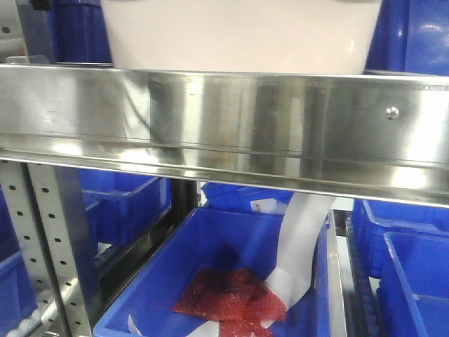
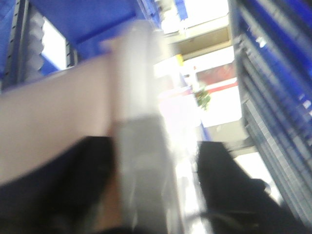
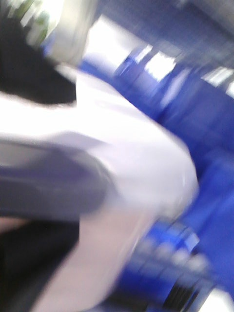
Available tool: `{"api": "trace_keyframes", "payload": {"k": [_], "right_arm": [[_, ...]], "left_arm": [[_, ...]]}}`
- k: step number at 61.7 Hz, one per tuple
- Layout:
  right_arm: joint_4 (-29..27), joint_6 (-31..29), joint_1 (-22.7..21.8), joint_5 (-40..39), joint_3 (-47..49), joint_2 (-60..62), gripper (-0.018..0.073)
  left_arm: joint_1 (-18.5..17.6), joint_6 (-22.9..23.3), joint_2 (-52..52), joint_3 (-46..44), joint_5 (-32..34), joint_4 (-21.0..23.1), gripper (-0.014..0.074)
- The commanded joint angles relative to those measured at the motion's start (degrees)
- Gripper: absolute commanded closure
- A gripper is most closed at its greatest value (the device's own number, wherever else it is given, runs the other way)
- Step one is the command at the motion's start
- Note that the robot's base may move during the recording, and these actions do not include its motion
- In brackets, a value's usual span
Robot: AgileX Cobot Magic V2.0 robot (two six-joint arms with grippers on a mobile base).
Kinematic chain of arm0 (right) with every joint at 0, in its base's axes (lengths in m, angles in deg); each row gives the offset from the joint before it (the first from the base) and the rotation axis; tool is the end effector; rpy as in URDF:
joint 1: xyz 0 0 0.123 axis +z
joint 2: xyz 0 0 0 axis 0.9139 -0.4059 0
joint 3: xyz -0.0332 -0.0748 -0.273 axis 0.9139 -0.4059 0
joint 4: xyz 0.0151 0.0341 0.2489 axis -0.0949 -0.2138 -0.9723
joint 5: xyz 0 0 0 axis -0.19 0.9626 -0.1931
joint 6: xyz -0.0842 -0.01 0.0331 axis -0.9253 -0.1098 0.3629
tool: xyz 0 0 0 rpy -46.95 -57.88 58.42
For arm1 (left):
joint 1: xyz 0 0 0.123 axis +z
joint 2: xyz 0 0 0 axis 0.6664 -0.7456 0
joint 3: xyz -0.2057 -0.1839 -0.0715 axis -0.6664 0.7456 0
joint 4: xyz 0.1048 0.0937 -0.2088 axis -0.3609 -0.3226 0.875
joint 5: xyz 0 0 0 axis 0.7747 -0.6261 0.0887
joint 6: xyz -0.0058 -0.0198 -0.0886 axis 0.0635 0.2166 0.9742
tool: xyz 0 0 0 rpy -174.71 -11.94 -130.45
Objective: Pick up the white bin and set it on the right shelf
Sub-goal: 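Raise the bin above the upper shelf level with both grippers, then lower the bin onto the upper roller shelf and open both grippers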
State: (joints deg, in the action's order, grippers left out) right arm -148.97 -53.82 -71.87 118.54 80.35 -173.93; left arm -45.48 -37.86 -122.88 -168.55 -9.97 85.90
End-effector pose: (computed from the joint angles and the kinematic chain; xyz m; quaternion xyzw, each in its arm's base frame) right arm 0.3681 0.0243 0.3340 0.1694 0.7490 0.4923 0.4098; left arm 0.3898 -0.0951 0.3405 -0.0874 0.7313 -0.5908 0.3295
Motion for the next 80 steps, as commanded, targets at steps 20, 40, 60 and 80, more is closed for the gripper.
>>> {"api": "trace_keyframes", "payload": {"k": [20, 40, 60, 80], "right_arm": [[8.4, -5.6, 1.9, 3.1, 4.2, 2.6, -0.0077], [24.8, -5.5, 1.6, -1.2, 11.1, 2.8, -0.0077], [31.6, -5.5, 1.6, -6.1, 12.2, 6.9, -0.0076], [40.4, -5.4, 1.6, -4.7, 12.2, 15.5, -0.0073]], "left_arm": [[-2.6, -3.2, 3.1, -4.7, -7.4, -6.8, 0.0088], [-2.6, 1.1, 4.0, -14.4, -7.5, -31.8, 0.0089], [-2.6, 6.2, 6.5, -23.8, -11.6, -50.6, 0.0094], [-2.6, 8.0, 12.4, -26.0, -14.1, -55.0, 0.0109]]}}
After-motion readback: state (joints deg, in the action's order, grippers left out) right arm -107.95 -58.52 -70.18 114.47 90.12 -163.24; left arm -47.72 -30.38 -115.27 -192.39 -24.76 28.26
